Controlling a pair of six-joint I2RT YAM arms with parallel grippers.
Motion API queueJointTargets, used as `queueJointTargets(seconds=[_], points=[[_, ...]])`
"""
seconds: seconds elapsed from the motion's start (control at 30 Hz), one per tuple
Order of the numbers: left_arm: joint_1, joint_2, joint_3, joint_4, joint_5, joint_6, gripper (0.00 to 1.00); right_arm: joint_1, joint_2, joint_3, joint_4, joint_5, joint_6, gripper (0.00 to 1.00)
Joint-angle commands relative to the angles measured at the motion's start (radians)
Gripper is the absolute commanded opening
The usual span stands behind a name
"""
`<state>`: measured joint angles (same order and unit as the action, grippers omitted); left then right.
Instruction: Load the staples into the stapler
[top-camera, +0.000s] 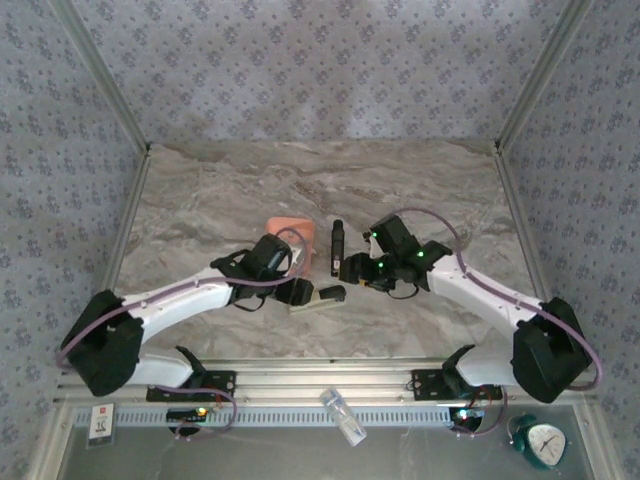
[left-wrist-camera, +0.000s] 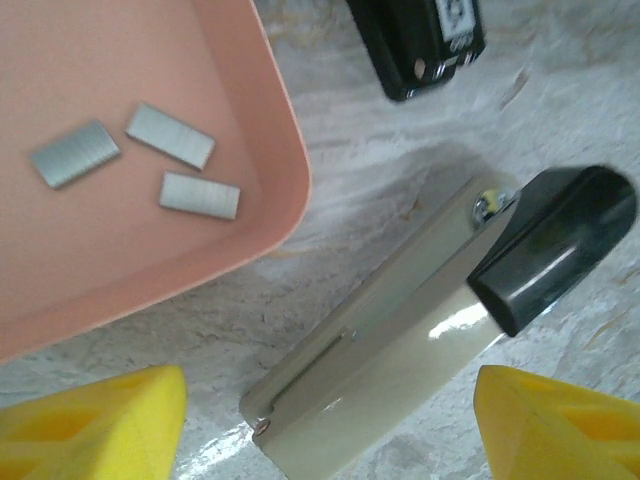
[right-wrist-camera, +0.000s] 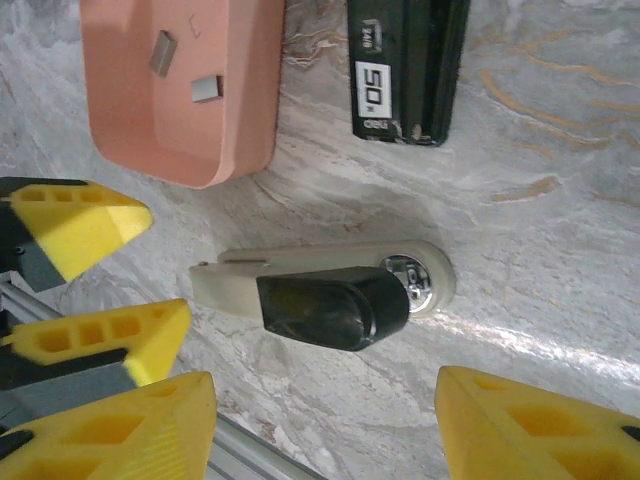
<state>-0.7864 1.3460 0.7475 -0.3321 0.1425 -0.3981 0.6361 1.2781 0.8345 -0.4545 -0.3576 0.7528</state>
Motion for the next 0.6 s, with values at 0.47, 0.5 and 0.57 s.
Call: queueJointTargets(seconds=[0.47,0.5,0.57], points=[[-0.016,0.123,0.028,0.021,0.266,0.106,0.78,0.082,-0.094,-0.107,0.021,0.123,0.198,0.62],[-0.019,0.123,0.029,0.023,0.281,0.109,0.78,0.084,-0.095,-0.109,0.013,0.136,0.207,0.62],[-0.031,0.131,0.037,0.024,0.322,0.114,0.77,0.096,-0.101,-0.114,-0.002,0.158,0.235,0.62]])
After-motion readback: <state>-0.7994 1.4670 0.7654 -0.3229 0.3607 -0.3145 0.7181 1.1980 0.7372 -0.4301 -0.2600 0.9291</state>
